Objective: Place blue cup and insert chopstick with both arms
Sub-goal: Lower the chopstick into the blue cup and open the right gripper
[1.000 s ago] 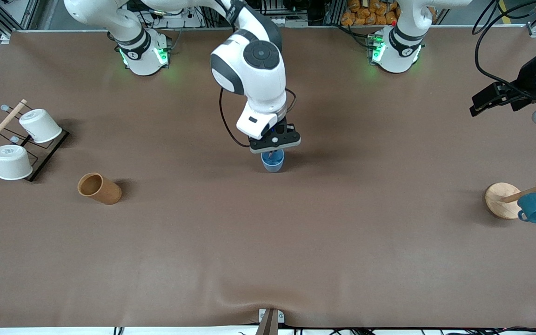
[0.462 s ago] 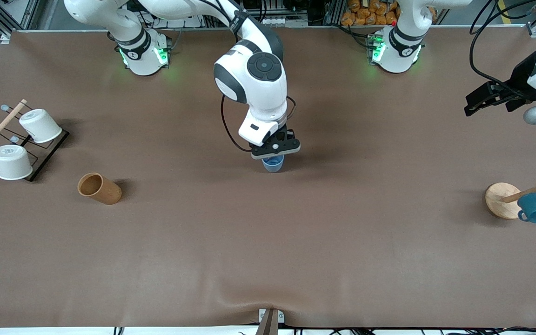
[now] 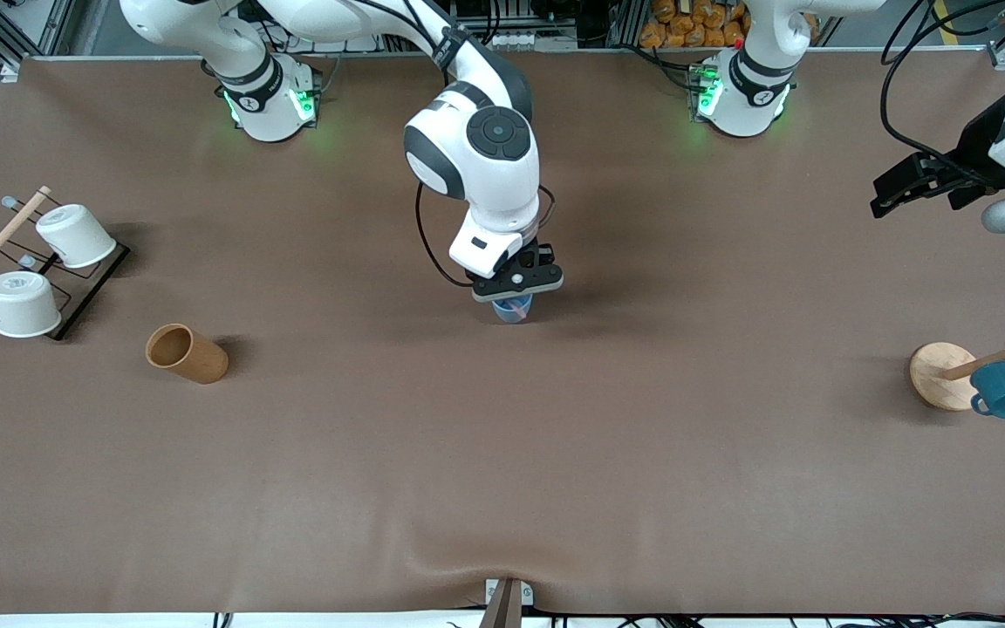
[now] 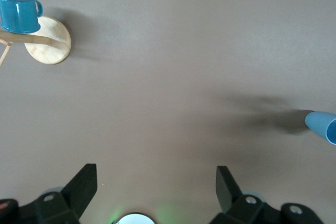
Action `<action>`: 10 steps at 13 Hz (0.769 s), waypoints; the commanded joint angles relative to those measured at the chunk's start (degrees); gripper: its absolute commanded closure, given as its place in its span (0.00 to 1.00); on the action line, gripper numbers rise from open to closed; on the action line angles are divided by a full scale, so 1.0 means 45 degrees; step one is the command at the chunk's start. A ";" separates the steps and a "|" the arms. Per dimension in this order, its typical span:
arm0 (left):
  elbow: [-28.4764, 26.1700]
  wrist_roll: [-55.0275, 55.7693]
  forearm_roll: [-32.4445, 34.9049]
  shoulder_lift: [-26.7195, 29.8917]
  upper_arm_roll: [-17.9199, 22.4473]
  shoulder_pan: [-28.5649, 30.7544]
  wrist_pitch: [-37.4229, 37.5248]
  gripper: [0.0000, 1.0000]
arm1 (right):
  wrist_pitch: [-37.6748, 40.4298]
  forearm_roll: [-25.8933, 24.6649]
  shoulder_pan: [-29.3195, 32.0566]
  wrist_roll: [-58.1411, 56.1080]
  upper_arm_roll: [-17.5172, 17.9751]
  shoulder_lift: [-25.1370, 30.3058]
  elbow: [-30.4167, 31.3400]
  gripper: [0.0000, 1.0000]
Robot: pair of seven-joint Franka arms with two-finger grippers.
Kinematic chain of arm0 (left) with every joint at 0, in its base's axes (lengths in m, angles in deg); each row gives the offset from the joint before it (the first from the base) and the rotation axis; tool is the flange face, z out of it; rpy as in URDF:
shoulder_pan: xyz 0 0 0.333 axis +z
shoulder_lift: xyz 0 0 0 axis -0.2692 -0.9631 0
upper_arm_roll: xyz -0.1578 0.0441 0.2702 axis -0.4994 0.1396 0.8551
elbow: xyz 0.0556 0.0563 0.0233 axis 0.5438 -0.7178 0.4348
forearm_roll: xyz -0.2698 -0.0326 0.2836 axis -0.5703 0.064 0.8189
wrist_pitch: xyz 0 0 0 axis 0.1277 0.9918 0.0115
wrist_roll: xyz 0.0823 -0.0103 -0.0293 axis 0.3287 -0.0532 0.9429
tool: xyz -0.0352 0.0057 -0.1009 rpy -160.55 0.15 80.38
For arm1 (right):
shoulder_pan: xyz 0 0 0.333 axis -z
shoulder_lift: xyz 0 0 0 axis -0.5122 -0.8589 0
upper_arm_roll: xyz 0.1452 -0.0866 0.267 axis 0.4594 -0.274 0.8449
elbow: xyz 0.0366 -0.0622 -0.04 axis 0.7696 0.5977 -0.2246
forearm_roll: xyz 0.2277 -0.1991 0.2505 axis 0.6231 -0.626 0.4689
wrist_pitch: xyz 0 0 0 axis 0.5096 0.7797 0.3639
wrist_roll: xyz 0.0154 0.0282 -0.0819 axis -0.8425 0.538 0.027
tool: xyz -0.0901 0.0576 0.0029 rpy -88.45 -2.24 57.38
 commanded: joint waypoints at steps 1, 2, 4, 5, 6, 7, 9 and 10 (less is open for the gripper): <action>0.0009 0.0038 0.0036 0.0069 0.0018 -0.0060 -0.0042 0.00 | 0.0017 -0.0240 0.0051 0.0317 0.0012 0.0069 -0.0110 0.00; 0.0009 0.0038 0.0036 0.0069 0.0018 -0.0060 -0.0042 0.00 | 0.0037 -0.0240 0.0090 0.0317 -0.0007 0.0108 -0.0149 0.00; 0.0009 0.0018 0.0036 0.0069 0.0018 -0.0060 -0.0042 0.00 | 0.0095 -0.0220 0.0110 0.0298 -0.0201 0.0574 -0.0227 0.00; 0.0009 0.0038 0.0036 0.0069 0.0018 -0.0060 -0.0042 0.00 | 0.0270 -0.0220 0.0149 0.0259 -0.0280 0.1041 -0.0188 0.00; 0.0009 0.0018 0.0036 0.0069 0.0018 -0.0060 -0.0042 0.00 | 0.0910 -0.0240 0.0227 0.0201 -0.0435 0.1413 -0.0227 0.00; 0.0009 0.0038 0.0056 0.0088 0.0018 -0.0060 -0.0042 0.00 | 0.1496 -0.0259 0.0460 -0.0264 -0.0669 0.1862 -0.0227 0.00; 0.0009 0.0018 0.0036 0.0089 0.0018 -0.0041 -0.0023 0.00 | 0.2299 -0.0221 0.1607 -0.2523 -0.0749 0.2625 -0.0208 0.00; 0.0009 -0.0020 0.0036 0.0108 0.0018 -0.0041 -0.0023 0.00 | 0.2651 -0.0104 0.2330 -0.3404 -0.0711 0.2996 -0.0188 0.00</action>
